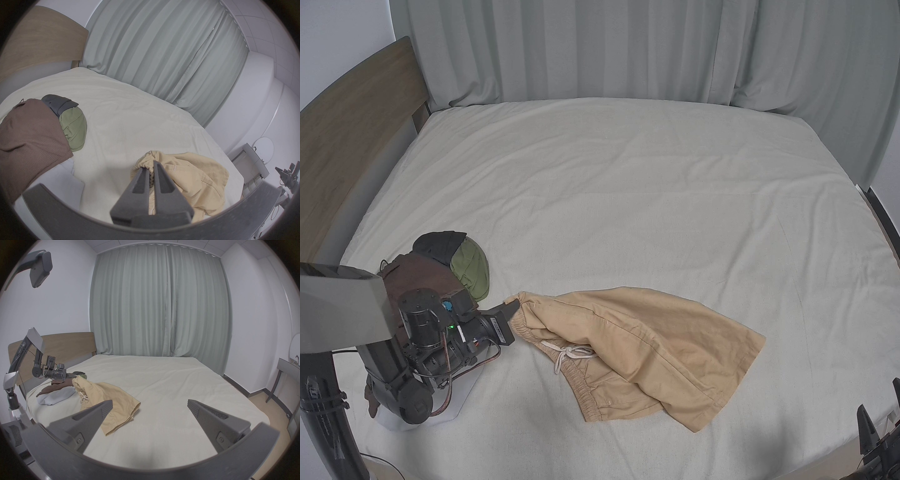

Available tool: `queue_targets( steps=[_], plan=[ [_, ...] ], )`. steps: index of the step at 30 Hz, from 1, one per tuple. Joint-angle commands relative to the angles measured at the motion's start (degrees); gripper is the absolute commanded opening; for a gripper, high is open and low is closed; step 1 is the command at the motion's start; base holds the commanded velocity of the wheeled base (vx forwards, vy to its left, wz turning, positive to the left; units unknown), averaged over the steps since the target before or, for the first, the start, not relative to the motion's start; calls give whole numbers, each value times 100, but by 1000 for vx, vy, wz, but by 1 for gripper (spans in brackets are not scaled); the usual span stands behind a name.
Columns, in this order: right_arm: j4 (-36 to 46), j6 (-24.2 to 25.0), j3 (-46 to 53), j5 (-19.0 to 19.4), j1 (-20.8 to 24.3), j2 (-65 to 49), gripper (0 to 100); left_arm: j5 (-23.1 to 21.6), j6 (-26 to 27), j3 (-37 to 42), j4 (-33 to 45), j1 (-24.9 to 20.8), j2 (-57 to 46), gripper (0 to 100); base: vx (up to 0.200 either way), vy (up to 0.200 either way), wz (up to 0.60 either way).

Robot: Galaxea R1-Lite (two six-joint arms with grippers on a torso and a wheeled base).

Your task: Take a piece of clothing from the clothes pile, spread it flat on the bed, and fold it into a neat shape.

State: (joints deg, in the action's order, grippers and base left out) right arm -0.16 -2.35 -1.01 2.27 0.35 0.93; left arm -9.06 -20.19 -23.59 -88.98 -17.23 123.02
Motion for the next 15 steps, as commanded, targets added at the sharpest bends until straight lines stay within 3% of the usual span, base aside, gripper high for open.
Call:
queue_targets(
  steps=[1, 14, 15],
  plan=[
    [-2, -20, 101, 2, 9, -93, 100, 9, -3, -14, -14, 0, 21, 0, 0, 0, 0],
    [-28, -20, 101, 46, 0, -93, 100, 18, -3, -23, -14, 0, 38, 0, 0, 0, 0],
    [-301, 24, -57, 116, 0, -93, 100, 18, -3, -23, -14, 0, 38, 0, 0, 0, 0]
  ],
)
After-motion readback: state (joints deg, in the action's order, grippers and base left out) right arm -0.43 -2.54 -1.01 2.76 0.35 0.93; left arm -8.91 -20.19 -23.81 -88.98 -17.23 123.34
